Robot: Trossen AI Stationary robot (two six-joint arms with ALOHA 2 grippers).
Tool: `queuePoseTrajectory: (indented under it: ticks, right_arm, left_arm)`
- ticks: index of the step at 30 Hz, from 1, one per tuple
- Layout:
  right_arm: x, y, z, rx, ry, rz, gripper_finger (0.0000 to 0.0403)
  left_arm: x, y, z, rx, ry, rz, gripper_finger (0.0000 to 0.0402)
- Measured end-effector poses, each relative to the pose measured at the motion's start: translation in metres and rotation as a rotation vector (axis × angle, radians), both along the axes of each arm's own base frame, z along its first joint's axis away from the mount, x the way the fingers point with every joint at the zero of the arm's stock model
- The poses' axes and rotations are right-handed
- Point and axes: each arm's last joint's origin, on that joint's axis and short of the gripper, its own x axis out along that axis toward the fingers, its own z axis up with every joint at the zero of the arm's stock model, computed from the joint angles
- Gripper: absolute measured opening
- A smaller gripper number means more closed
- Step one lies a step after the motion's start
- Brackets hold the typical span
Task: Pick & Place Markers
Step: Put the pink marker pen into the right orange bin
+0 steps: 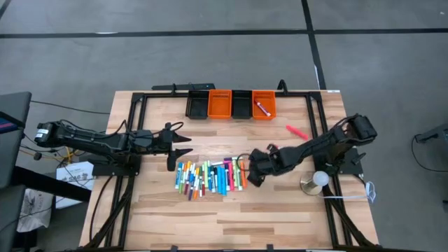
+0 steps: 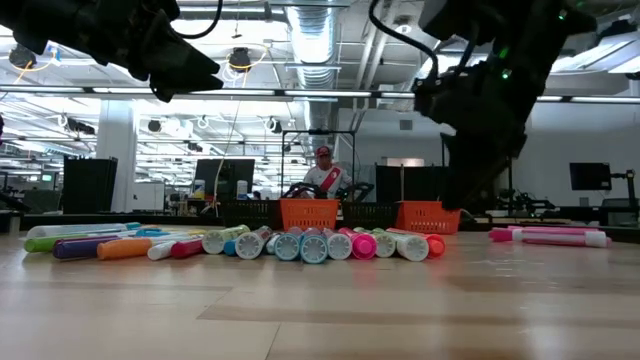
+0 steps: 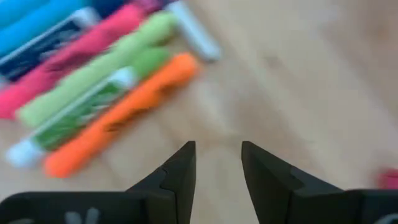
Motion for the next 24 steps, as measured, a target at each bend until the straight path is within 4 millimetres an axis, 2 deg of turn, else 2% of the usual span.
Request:
queuePoseTrajectory:
  ticks: [3, 8, 13, 18, 24]
  right_arm:
    - [-0.017, -0.017, 0.014, -0.043, 0.108, -0.007, 0.0120]
    - [-0.037, -0.049, 0.025, -0.084, 0.288, -0.025, 0.0120]
    - [-0.041, -0.076, 0.024, -0.024, 0.380, 0.036, 0.0120]
    - [-0.043, -0.097, 0.023, 0.053, 0.399, 0.089, 0.0120]
    - [-0.050, -0.106, 0.016, 0.177, 0.424, 0.136, 0.0120]
  left_arm:
    - [0.000, 0.000, 0.000, 0.000, 0.000, 0.000, 0.0195]
    - [0.000, 0.000, 0.000, 0.000, 0.000, 0.000, 0.0195]
    - [0.000, 0.000, 0.000, 0.000, 0.000, 0.000, 0.0195]
    - [0.000, 0.000, 0.000, 0.000, 0.000, 0.000, 0.0195]
    - [0.000, 0.000, 0.000, 0.000, 0.000, 0.000, 0.0195]
